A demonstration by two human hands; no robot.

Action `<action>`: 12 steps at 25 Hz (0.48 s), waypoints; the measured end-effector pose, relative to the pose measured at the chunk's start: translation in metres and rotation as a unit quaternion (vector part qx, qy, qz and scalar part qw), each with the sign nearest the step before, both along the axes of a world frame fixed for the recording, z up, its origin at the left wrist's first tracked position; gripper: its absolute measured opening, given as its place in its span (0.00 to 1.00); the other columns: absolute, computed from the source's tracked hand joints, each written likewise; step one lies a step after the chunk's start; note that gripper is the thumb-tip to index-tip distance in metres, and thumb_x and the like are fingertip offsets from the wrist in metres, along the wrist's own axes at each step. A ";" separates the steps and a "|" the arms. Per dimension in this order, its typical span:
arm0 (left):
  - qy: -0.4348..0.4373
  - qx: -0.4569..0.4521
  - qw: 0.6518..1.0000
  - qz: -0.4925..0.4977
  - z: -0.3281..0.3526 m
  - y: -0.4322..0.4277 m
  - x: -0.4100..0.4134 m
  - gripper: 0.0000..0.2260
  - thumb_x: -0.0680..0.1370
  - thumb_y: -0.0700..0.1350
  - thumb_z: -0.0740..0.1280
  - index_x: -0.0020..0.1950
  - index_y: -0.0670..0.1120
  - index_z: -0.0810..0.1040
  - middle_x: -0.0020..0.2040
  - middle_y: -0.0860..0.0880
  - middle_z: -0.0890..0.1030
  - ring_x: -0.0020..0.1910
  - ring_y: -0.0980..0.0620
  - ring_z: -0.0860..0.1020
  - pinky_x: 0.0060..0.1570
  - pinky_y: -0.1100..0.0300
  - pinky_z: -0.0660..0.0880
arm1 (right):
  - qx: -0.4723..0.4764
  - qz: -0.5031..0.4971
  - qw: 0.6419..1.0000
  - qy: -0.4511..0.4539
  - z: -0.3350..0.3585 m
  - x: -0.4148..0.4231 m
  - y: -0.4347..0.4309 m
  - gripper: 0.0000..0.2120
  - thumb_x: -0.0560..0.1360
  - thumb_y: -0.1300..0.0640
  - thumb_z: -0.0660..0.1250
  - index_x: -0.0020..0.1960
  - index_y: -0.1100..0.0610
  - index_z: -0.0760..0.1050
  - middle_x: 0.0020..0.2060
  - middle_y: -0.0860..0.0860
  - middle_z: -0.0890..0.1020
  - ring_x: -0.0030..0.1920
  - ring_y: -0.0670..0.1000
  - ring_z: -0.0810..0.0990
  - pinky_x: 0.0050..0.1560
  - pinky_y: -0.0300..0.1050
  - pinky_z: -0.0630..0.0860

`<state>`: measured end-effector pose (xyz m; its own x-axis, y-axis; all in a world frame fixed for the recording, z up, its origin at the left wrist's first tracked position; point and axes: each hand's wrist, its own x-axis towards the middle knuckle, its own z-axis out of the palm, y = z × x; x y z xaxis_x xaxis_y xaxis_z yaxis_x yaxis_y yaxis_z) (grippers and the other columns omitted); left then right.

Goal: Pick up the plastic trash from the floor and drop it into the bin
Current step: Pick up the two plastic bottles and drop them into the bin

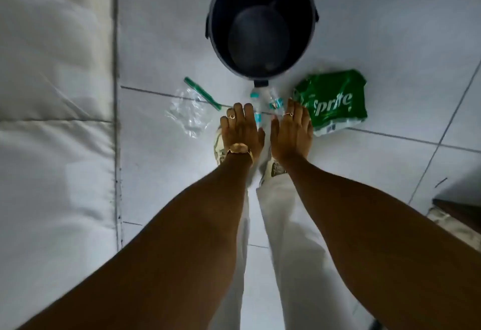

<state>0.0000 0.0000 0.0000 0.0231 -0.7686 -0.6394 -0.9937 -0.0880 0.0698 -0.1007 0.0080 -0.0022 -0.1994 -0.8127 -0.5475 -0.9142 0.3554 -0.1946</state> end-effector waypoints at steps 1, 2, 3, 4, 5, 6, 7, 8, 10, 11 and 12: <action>-0.009 0.044 0.999 0.021 -0.022 0.009 -0.003 0.30 0.78 0.54 0.63 0.74 0.41 0.58 0.70 0.37 0.67 0.68 0.38 0.67 0.67 0.45 0.65 | 0.037 -0.021 0.999 0.008 -0.022 -0.002 0.011 0.30 0.81 0.47 0.56 0.78 0.60 0.54 0.75 0.59 0.64 0.74 0.61 0.61 0.73 0.56 0.63; -0.002 0.073 0.995 0.061 -0.049 0.013 -0.006 0.31 0.78 0.53 0.64 0.75 0.41 0.56 0.72 0.37 0.65 0.70 0.37 0.65 0.69 0.44 0.64 | 0.065 -0.031 0.997 0.010 -0.048 -0.007 0.018 0.31 0.80 0.46 0.58 0.78 0.59 0.53 0.74 0.59 0.64 0.74 0.61 0.62 0.71 0.56 0.65; -0.002 0.097 0.990 0.105 -0.078 0.016 -0.009 0.33 0.78 0.54 0.64 0.76 0.41 0.54 0.73 0.37 0.63 0.72 0.36 0.63 0.71 0.43 0.62 | 0.086 -0.041 0.995 0.015 -0.075 -0.011 0.025 0.33 0.80 0.46 0.59 0.78 0.59 0.53 0.74 0.60 0.64 0.73 0.62 0.62 0.70 0.56 0.66; 0.004 0.115 0.982 0.151 -0.105 0.013 -0.010 0.35 0.78 0.54 0.65 0.76 0.41 0.53 0.74 0.37 0.62 0.73 0.36 0.61 0.72 0.42 0.61 | 0.096 -0.044 0.994 0.014 -0.099 -0.016 0.028 0.33 0.79 0.46 0.61 0.78 0.59 0.53 0.74 0.60 0.64 0.73 0.61 0.63 0.69 0.56 0.67; 0.012 0.121 0.974 0.191 -0.128 0.008 -0.014 0.35 0.77 0.55 0.66 0.76 0.42 0.52 0.74 0.38 0.61 0.73 0.36 0.61 0.72 0.41 0.61 | 0.097 -0.045 0.994 0.019 -0.122 -0.019 0.027 0.34 0.78 0.46 0.63 0.77 0.59 0.55 0.73 0.59 0.65 0.72 0.61 0.64 0.68 0.55 0.68; 0.025 0.122 0.967 0.222 -0.146 0.000 -0.018 0.36 0.77 0.55 0.67 0.76 0.42 0.52 0.74 0.38 0.61 0.73 0.37 0.61 0.70 0.42 0.62 | 0.090 -0.044 0.995 0.024 -0.138 -0.020 0.024 0.34 0.77 0.47 0.64 0.76 0.59 0.56 0.72 0.59 0.66 0.71 0.60 0.65 0.68 0.54 0.69; 0.038 0.117 0.961 0.247 -0.164 -0.006 -0.022 0.37 0.76 0.55 0.68 0.76 0.43 0.53 0.74 0.39 0.61 0.73 0.37 0.61 0.69 0.42 0.63 | 0.082 -0.046 0.995 0.028 -0.155 -0.021 0.022 0.35 0.76 0.47 0.66 0.76 0.60 0.57 0.71 0.59 0.67 0.70 0.59 0.66 0.67 0.54 0.70; 0.052 0.112 0.956 0.265 -0.179 -0.010 -0.027 0.36 0.75 0.54 0.70 0.75 0.43 0.54 0.73 0.40 0.62 0.72 0.38 0.63 0.68 0.43 0.65 | 0.075 -0.048 0.996 0.030 -0.169 -0.022 0.022 0.35 0.75 0.47 0.68 0.75 0.60 0.58 0.70 0.59 0.68 0.69 0.59 0.67 0.67 0.54 0.70; 0.070 0.120 0.947 0.289 -0.205 -0.014 -0.028 0.35 0.74 0.51 0.72 0.73 0.45 0.56 0.70 0.40 0.66 0.69 0.38 0.67 0.66 0.44 0.68 | 0.072 -0.032 0.996 0.050 -0.196 -0.020 0.021 0.36 0.73 0.49 0.70 0.74 0.60 0.59 0.68 0.59 0.69 0.67 0.59 0.68 0.67 0.53 0.70; 0.077 0.125 0.945 0.291 -0.215 -0.011 -0.026 0.34 0.74 0.49 0.72 0.72 0.45 0.56 0.68 0.40 0.68 0.68 0.38 0.69 0.65 0.44 0.70 | 0.078 -0.022 0.995 0.060 -0.206 -0.019 0.019 0.37 0.73 0.50 0.71 0.74 0.60 0.58 0.68 0.59 0.69 0.67 0.59 0.68 0.66 0.53 0.69; 0.084 0.131 0.943 0.294 -0.218 -0.007 -0.023 0.33 0.75 0.47 0.72 0.73 0.45 0.56 0.68 0.39 0.69 0.67 0.37 0.70 0.65 0.44 0.71 | 0.082 -0.019 0.994 0.064 -0.214 -0.018 0.017 0.37 0.73 0.51 0.71 0.75 0.60 0.57 0.69 0.59 0.69 0.67 0.60 0.67 0.66 0.53 0.69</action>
